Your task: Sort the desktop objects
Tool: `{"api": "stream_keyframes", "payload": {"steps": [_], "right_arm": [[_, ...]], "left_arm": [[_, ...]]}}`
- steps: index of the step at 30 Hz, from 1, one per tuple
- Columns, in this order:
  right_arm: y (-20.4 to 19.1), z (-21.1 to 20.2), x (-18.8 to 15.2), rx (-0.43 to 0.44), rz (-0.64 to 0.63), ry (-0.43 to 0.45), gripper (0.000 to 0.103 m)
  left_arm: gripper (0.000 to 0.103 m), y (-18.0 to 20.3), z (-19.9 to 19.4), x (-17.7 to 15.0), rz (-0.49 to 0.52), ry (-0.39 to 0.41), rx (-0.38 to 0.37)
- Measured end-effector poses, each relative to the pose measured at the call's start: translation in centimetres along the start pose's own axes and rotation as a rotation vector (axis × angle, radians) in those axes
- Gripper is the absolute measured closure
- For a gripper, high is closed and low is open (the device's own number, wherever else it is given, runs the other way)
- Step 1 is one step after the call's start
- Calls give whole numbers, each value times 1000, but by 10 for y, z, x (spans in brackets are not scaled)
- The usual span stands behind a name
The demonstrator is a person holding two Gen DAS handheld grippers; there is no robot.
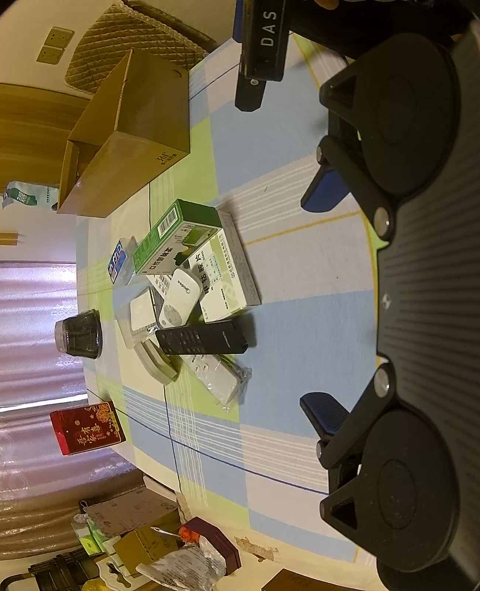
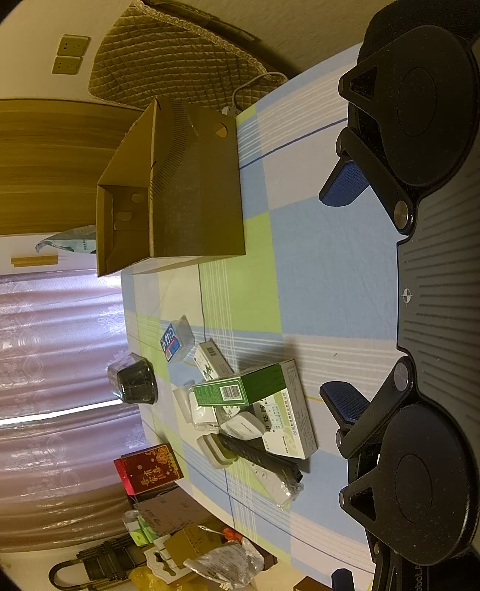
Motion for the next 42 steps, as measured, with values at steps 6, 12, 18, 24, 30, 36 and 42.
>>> {"api": "stream_keyframes", "payload": {"steps": [6, 12, 18, 24, 30, 36, 42], "right_arm": [[0, 0, 0, 0, 0, -1, 0], [0, 0, -2, 0, 0, 0, 0], [0, 0, -2, -1, 0, -1, 0], [-1, 0, -2, -2, -3, -3, 0], [-1, 1, -2, -3, -6, -5, 0], [-1, 1, -2, 0, -6, 0, 0], [-3, 1, -2, 4, -13, -2, 0]], "left_arm": [[1, 2, 2, 1, 6, -1, 5], [1, 2, 2, 1, 6, -1, 6], [1, -1, -2, 1, -3, 3, -3], [1, -1, -3, 4, -5, 12, -6], [1, -2, -4, 5, -13, 25, -12], [1, -4, -5, 5, -21, 32, -8], [1, -6, -6, 8, -16, 52, -12]]}}
Point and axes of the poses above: each gripper's, at about its wrist camera, not at the fingertips, and z roughly the way its jaws point, y to its right, x to its top, the point moved 1 cm from there along z, roughly the way its jaws point, and after that the axes turned 4 degrees about y, right-handed, at the moved point
